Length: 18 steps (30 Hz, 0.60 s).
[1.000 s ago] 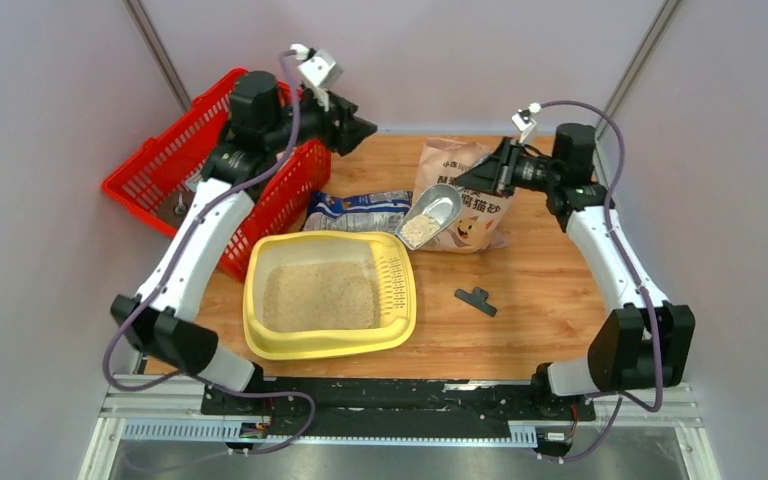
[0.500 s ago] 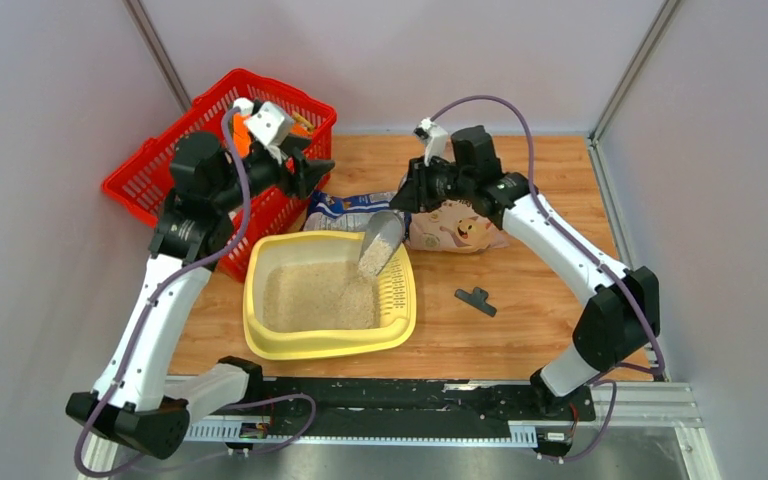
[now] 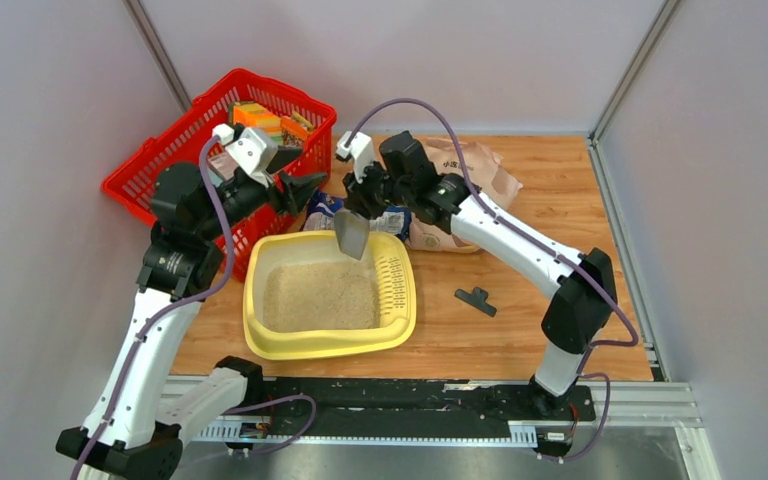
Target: Fill the litter box with clean litter
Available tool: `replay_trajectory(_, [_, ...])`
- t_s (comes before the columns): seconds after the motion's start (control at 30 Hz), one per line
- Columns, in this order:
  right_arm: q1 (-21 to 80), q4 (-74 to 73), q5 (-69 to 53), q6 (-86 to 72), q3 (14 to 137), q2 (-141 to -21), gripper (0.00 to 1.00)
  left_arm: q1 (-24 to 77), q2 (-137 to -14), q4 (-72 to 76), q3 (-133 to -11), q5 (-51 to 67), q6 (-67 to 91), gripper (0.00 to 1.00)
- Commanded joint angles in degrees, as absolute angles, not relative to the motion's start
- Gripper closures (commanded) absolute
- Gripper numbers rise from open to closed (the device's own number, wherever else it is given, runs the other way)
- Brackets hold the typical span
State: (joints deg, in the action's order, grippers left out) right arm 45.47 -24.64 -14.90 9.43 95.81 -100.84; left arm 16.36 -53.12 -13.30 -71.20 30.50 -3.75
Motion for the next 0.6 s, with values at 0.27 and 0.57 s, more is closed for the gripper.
replay_trajectory(0.27, [23.7, -35.0, -20.7, 4.1, 94.6, -74.7, 1.00, 17.4, -65.1, -12.2, -76.8, 38.3, -3.5, 0.33])
replay_trajectory(0.57, [-6.9, -60.7, -27.6, 10.2, 80.6, -60.6, 1.00, 24.2, -74.4, -9.9, -81.9, 39.4, -4.8, 0.36])
